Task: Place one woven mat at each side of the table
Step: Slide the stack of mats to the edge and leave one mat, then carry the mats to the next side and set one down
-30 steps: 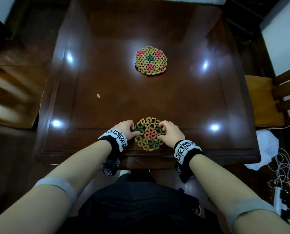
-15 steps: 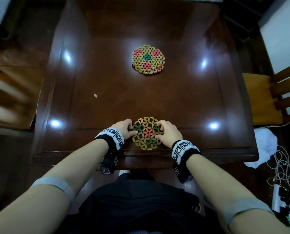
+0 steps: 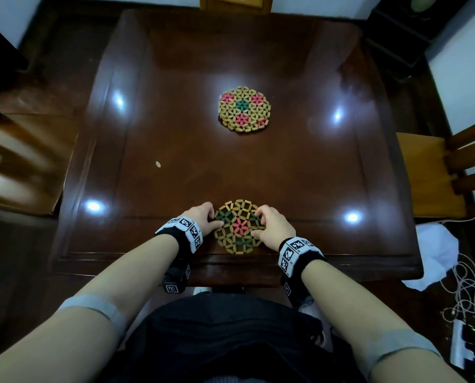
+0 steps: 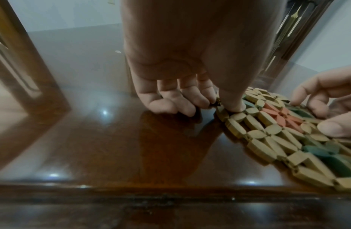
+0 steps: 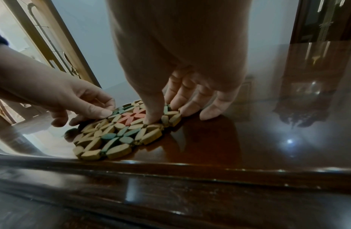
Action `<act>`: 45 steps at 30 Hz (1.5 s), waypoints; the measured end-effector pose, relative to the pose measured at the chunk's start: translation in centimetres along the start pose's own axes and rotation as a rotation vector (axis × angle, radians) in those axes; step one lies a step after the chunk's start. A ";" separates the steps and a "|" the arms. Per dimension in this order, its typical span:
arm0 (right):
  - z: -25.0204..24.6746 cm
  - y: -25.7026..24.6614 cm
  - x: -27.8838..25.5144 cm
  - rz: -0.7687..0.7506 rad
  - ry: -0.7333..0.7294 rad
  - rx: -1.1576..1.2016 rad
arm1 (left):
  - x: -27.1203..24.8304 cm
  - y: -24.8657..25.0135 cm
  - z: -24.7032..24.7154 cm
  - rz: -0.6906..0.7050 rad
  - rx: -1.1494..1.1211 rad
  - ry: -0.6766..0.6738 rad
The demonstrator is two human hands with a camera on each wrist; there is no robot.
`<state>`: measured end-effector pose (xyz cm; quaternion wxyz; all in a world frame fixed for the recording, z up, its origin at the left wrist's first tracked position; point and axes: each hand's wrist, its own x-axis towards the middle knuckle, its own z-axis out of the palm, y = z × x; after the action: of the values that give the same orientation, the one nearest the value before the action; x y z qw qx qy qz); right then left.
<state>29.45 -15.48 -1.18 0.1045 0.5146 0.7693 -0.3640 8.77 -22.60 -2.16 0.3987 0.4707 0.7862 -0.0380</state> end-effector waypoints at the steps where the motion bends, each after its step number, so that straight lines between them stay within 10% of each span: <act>1: -0.1 0.0 0.0 -0.003 -0.004 -0.001 | 0.0 0.0 0.0 -0.002 -0.002 -0.004; 10: -2.2 0.8 0.9 -0.069 -0.055 0.019 | 1.2 0.1 -2.8 -0.118 -0.180 -0.049; 25: -10.8 -2.6 14.8 0.150 0.132 0.640 | 13.0 2.9 -13.6 0.046 -0.276 0.399; 45: -13.9 -6.4 23.8 0.138 0.252 0.545 | 20.4 6.3 -17.4 0.054 -0.318 0.546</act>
<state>16.13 9.51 -1.15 -0.1090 0.6157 0.6136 -0.4822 -1.48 2.93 -1.87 0.2422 0.4159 0.8474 0.2241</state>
